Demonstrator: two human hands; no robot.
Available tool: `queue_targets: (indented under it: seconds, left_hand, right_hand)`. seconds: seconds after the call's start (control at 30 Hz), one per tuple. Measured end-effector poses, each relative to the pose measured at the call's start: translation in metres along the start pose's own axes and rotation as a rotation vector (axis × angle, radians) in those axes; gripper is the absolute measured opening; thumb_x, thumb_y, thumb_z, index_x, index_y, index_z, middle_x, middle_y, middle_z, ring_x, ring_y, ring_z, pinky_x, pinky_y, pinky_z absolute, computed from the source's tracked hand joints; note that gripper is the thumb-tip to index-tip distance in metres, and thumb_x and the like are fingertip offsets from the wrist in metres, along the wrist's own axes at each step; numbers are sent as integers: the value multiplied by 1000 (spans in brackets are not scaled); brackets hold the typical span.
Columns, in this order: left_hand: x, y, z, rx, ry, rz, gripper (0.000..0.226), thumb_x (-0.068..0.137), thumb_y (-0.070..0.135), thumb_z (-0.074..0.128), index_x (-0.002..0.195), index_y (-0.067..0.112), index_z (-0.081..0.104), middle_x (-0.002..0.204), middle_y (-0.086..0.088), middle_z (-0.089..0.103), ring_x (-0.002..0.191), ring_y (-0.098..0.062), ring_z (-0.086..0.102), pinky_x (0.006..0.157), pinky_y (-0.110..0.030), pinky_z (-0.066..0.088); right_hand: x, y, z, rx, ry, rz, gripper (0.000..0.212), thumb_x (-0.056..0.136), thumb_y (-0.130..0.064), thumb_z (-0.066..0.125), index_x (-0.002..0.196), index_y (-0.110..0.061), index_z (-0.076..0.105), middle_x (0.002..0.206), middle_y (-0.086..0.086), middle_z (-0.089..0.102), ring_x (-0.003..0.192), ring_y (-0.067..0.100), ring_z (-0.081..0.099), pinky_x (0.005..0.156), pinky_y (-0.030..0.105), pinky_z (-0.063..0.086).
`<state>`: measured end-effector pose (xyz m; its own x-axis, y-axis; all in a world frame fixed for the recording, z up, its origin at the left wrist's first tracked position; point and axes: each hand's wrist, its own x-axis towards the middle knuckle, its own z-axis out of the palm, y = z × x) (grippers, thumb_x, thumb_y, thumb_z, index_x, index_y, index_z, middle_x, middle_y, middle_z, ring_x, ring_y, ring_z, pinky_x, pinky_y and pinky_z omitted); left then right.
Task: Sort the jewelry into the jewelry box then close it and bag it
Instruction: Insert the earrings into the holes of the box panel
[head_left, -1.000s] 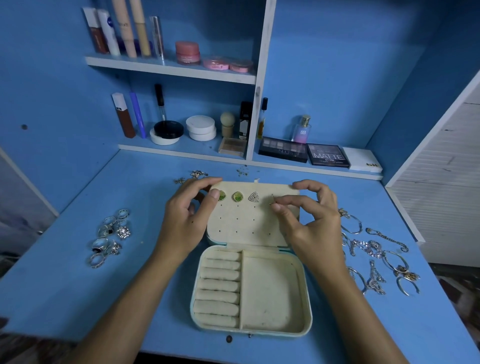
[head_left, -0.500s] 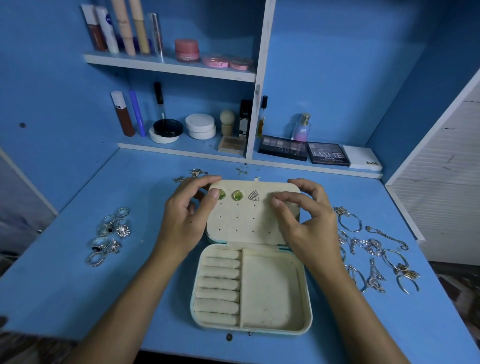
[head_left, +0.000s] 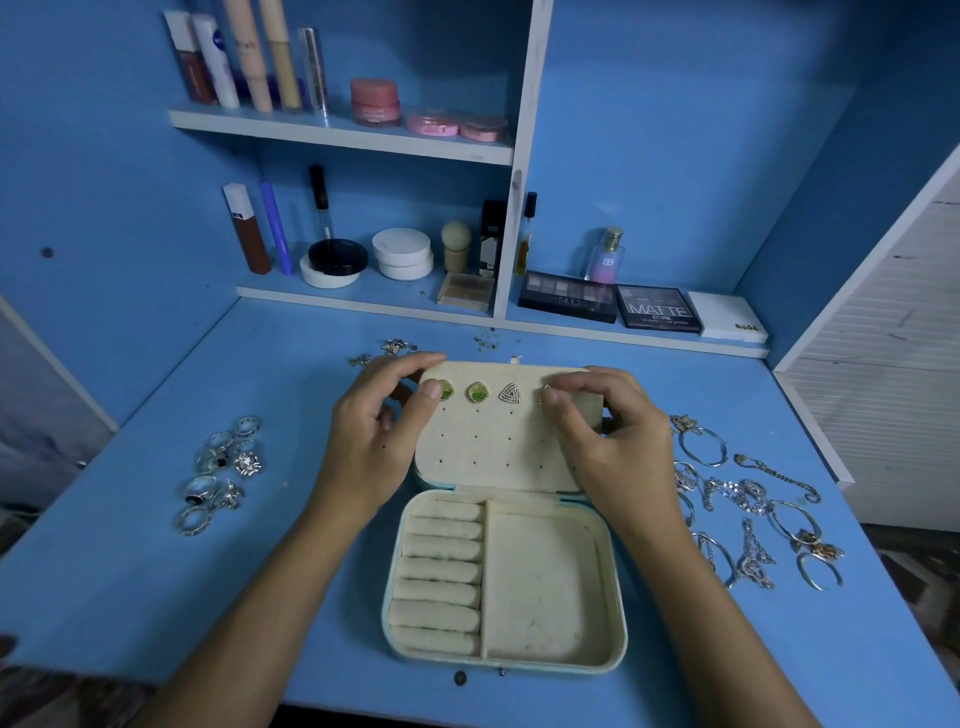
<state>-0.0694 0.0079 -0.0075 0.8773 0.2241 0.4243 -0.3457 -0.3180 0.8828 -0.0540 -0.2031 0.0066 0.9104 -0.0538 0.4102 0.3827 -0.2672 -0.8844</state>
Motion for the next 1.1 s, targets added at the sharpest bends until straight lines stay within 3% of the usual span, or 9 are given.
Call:
queue_targets:
  seconds: [0.1, 0.2, 0.3, 0.4, 0.57, 0.7, 0.8, 0.9, 1.1]
  left_hand:
    - [1, -1, 0, 4, -1, -6, 23, 87, 47, 54, 109, 47, 64, 112, 11, 66, 99, -17, 61, 77, -39, 47]
    - [4, -4, 1, 28, 0, -13, 23, 88, 48, 53, 107, 45, 65, 109, 16, 65, 98, -15, 61, 77, -40, 47]
    - [8, -6, 2, 63, -8, -21, 22, 87, 50, 53, 104, 46, 65, 105, 20, 64, 95, -13, 61, 74, -35, 47]
    - [11, -7, 2, 98, -15, -13, 22, 86, 50, 53, 102, 43, 66, 102, 21, 64, 94, -13, 62, 71, -25, 46]
    - [20, -9, 4, 144, -28, -20, 16, 90, 41, 57, 95, 34, 71, 97, 20, 66, 90, -8, 63, 69, -12, 42]
    - [33, -12, 3, 227, -66, -51, 27, 88, 42, 55, 86, 23, 75, 90, 13, 67, 87, -11, 60, 76, -23, 45]
    - [53, -13, 4, 284, -73, -62, 17, 95, 28, 61, 89, 22, 76, 93, 10, 69, 83, -13, 60, 78, -21, 45]
    - [78, -13, 9, 386, -126, 41, 14, 95, 22, 62, 97, 19, 76, 96, 11, 68, 80, -15, 59, 76, -19, 45]
    - [127, -35, 22, 648, -353, 187, 16, 93, 19, 66, 106, 20, 76, 93, 7, 67, 81, -18, 60, 81, -34, 51]
  right_hand:
    - [2, 1, 1, 107, -8, 104, 12, 85, -24, 78, 94, -28, 70, 95, -12, 71, 68, 10, 58, 59, 23, 45]
    - [6, 7, 1, 117, -40, 178, 25, 84, -31, 79, 106, -36, 67, 90, -4, 67, 73, 17, 57, 63, 27, 48]
    - [11, 12, 1, 52, -79, 212, 38, 85, -37, 77, 121, -42, 64, 88, -2, 61, 74, 12, 55, 70, 27, 49]
    - [13, 17, 2, 0, -88, 210, 30, 85, -41, 76, 114, -41, 67, 96, -12, 67, 73, 17, 58, 73, 30, 51]
    - [18, 27, 1, -67, -110, 225, 33, 77, -57, 73, 108, -51, 65, 106, -8, 66, 75, 21, 56, 76, 35, 53]
    - [20, 31, 1, -66, -152, 265, 34, 76, -61, 73, 107, -51, 65, 108, 1, 65, 81, 23, 65, 80, 40, 58]
    - [21, 35, 2, -64, -159, 284, 40, 70, -67, 70, 106, -52, 65, 109, 0, 66, 88, 23, 67, 82, 44, 58]
    - [21, 38, 3, -57, -161, 296, 43, 66, -71, 68, 105, -53, 65, 110, 1, 66, 92, 23, 67, 84, 45, 58]
    - [22, 40, 3, -49, -160, 306, 43, 66, -70, 70, 105, -51, 66, 111, 2, 66, 94, 21, 66, 84, 42, 58]
